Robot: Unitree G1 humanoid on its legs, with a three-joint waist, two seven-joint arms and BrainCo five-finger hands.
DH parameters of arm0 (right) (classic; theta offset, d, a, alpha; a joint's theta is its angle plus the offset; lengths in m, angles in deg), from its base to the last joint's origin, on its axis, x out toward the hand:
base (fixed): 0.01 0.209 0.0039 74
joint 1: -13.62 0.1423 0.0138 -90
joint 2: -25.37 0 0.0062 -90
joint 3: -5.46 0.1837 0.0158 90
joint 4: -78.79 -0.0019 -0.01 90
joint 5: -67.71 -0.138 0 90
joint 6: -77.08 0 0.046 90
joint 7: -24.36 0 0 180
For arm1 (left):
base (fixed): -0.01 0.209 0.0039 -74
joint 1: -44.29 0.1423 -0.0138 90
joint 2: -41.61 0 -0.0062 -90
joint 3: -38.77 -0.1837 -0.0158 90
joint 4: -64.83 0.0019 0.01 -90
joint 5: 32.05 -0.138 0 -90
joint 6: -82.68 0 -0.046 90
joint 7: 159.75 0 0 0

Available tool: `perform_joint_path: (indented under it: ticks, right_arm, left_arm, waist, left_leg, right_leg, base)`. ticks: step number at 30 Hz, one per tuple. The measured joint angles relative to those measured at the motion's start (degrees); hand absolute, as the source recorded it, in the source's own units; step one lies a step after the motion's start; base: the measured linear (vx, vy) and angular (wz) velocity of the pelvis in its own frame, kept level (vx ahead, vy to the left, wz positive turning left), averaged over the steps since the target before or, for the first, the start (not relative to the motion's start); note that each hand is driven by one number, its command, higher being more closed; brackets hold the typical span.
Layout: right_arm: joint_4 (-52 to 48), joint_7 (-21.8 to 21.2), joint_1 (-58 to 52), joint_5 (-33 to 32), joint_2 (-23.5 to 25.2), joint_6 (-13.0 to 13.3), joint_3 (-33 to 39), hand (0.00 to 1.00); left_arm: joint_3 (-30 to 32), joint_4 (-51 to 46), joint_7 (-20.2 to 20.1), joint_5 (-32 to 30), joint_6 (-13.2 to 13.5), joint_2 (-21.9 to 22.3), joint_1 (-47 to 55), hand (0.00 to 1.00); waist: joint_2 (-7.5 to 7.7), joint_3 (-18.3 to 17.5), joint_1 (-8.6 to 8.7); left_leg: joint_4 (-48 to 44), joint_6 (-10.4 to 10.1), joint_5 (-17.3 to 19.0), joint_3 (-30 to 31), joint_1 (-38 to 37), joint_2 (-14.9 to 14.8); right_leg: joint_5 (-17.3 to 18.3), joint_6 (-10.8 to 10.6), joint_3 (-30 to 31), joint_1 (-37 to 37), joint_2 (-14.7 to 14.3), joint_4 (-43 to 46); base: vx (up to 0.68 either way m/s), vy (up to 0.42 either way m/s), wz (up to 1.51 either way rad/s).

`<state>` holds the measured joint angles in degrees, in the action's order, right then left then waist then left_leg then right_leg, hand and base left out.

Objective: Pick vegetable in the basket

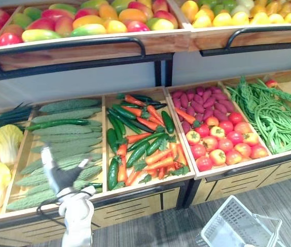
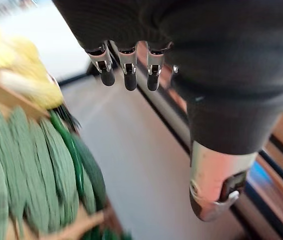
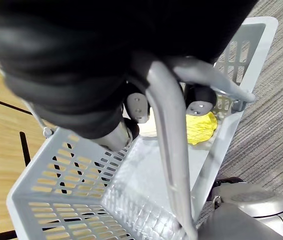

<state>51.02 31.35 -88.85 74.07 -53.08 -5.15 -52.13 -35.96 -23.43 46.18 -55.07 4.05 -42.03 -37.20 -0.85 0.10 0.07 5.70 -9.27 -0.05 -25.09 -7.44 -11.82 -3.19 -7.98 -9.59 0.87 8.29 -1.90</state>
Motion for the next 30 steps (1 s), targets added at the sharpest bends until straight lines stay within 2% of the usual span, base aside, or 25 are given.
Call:
perform_joint_path:
  ticks: [1,3,4,8,12,16,23,30]
  right_arm:
    - [-0.4,0.0,0.0,0.1,0.0,0.0,-0.8,1.0]
    - [-0.8,0.0,0.0,0.3,-0.1,0.0,-1.5,1.0]
    - [-0.8,0.0,-0.1,0.3,-0.1,0.0,-1.5,1.0]
    - [-0.9,-0.1,0.1,0.5,-0.2,0.0,-2.0,1.0]
    - [-1.1,-0.1,0.3,0.5,-0.3,0.1,-2.7,1.0]
    - [-1.3,-0.1,0.5,0.6,-1.3,0.1,-3.8,1.0]
    - [-3.6,-0.2,0.5,0.6,-2.0,0.1,-5.7,1.0]
    - [-5.2,-0.2,0.4,0.6,-2.0,0.0,-5.8,1.0]
  left_arm:
    - [-1.7,1.9,-1.8,-0.9,0.5,-2.4,-0.4,0.0]
    - [-3.2,4.2,-3.9,-2.3,1.0,-4.4,-0.9,0.0]
    - [-4.7,6.1,-5.1,-3.0,1.0,-5.5,-2.0,0.0]
    - [-9.1,10.8,-8.9,-3.7,1.0,-9.0,-5.1,0.0]
    - [-13.1,12.0,-10.4,-7.5,1.0,-13.1,-7.7,0.0]
    - [-17.2,12.8,-12.8,-7.5,2.2,-16.4,-9.9,0.0]
    - [-23.7,13.1,-15.2,-7.5,3.6,-17.1,-12.8,0.0]
    - [-27.2,14.1,-17.1,-7.5,3.8,-17.8,-14.5,0.0]
  waist:
    - [-0.33,-0.1,0.65]
    - [-0.21,-0.1,1.4]
    - [-0.6,-0.3,1.39]
    - [-0.46,-0.2,1.43]
    - [-0.57,-0.1,1.55]
    - [-0.92,0.1,1.53]
    - [-1.63,1.0,1.47]
    - [-1.78,1.1,1.47]
  left_leg:
    - [0.0,-0.1,0.0,-0.6,-0.2,0.0]
    - [0.0,-0.2,0.2,-1.0,-0.4,0.0]
    - [0.0,-0.2,0.4,-1.2,-0.6,0.1]
    - [-0.3,-0.5,0.8,-2.1,-0.8,0.1]
    - [-0.3,-0.6,0.8,-3.1,-1.1,0.3]
    - [-0.3,-0.6,0.8,-4.2,-1.4,0.4]
    - [-0.3,-0.7,1.0,-4.4,-0.6,0.2]
    - [-0.3,-0.7,1.0,-4.6,0.0,0.2]
  right_leg:
    - [0.0,0.0,0.4,0.1,-0.1,-0.1]
    - [0.0,0.0,0.8,0.1,-0.1,-0.4]
    - [-0.1,-0.1,1.0,0.0,-0.1,-0.7]
    - [-0.4,-0.1,1.5,0.0,-0.2,-1.4]
    - [-0.5,-0.2,1.8,0.0,-0.1,-1.9]
    - [-0.5,-0.2,1.8,0.0,0.0,-1.9]
    - [-0.5,-0.2,1.8,1.1,-0.1,-1.4]
    - [-0.5,-0.2,2.1,2.0,-0.1,-1.2]
  base:
    - [0.04,-0.004,-0.17]
    - [0.05,0.001,-0.14]
    - [0.05,0.005,-0.09]
    - [0.07,0.004,-0.09]
    - [0.06,-0.003,-0.05]
    - [0.0,-0.011,-0.05]
    - [-0.04,-0.03,0.0]
    - [-0.01,-0.014,-0.01]
